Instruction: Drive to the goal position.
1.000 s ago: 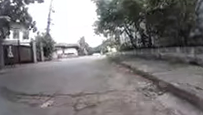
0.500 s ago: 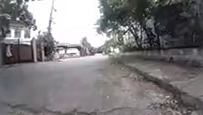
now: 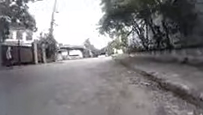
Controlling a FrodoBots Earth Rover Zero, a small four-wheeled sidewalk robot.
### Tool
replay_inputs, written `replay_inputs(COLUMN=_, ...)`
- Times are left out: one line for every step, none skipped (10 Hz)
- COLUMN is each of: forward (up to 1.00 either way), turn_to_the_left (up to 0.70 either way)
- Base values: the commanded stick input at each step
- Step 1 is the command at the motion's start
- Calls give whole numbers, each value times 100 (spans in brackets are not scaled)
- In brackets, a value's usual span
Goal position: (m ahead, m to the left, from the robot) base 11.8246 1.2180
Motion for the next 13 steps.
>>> replay_inputs(forward=100, turn_to_the_left=0)
replay_inputs(forward=100, turn_to_the_left=0)
replay_inputs(forward=100, turn_to_the_left=0)
replay_inputs(forward=100, turn_to_the_left=0)
replay_inputs(forward=100, turn_to_the_left=0)
replay_inputs(forward=100, turn_to_the_left=0)
replay_inputs(forward=100, turn_to_the_left=0)
replay_inputs(forward=100, turn_to_the_left=0)
replay_inputs(forward=100, turn_to_the_left=0)
replay_inputs(forward=100, turn_to_the_left=0)
replay_inputs(forward=100, turn_to_the_left=0)
replay_inputs(forward=100, turn_to_the_left=0)
replay_inputs(forward=100, turn_to_the_left=0)
